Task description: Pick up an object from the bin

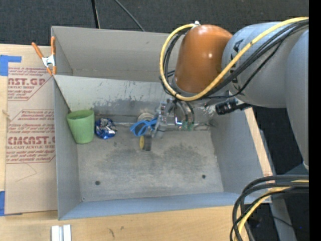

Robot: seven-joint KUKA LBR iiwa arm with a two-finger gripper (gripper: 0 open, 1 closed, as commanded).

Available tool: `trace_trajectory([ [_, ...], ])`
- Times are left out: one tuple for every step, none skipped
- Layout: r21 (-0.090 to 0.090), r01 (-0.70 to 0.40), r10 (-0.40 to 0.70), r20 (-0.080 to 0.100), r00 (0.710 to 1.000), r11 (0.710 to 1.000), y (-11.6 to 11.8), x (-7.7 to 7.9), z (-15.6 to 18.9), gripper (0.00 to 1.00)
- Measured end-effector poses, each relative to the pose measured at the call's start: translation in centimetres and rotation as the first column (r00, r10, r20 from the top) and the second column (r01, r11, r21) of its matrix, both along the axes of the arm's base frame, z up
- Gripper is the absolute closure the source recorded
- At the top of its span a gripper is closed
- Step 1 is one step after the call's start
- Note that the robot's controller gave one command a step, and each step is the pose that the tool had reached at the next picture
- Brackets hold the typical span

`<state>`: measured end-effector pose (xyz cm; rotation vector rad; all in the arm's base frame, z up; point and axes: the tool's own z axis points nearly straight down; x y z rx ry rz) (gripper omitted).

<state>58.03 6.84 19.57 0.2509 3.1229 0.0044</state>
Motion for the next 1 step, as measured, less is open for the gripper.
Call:
trace_trajectory([
  [-0.003,-0.503,0.503,-0.002,0.864,0.864,3.66,0.64,6.08,1.0],
])
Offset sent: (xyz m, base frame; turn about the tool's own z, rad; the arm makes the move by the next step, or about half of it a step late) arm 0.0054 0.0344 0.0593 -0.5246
